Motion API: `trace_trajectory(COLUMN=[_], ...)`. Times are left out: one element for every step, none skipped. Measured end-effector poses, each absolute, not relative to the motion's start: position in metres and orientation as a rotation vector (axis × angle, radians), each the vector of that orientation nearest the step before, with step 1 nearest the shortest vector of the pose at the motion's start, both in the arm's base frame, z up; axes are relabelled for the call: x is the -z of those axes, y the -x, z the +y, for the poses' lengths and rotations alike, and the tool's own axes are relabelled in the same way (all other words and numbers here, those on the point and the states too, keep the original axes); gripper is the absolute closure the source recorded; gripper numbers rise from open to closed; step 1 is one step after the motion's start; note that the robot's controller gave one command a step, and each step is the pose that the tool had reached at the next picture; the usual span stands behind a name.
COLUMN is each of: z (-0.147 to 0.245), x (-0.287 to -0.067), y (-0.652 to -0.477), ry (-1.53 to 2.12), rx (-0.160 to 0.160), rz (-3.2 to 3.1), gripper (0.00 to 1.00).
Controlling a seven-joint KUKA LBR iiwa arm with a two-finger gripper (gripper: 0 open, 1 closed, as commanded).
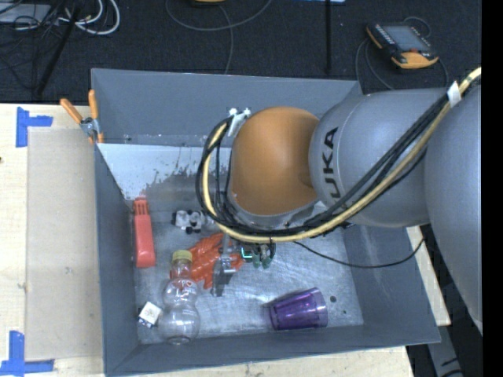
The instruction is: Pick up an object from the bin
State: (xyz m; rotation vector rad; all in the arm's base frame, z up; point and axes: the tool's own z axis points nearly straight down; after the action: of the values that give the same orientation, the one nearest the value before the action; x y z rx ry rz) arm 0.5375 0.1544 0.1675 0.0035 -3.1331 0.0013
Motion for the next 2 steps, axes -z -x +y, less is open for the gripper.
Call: trace_trajectory(z=[0.154, 0.146], x=[-0.171, -0.131], y=[-0.539, -0.556], ry=[0.002, -0.189], rx=[0.001, 0.001], rz=[-3.140, -3.138], gripper=[0.00, 0.00])
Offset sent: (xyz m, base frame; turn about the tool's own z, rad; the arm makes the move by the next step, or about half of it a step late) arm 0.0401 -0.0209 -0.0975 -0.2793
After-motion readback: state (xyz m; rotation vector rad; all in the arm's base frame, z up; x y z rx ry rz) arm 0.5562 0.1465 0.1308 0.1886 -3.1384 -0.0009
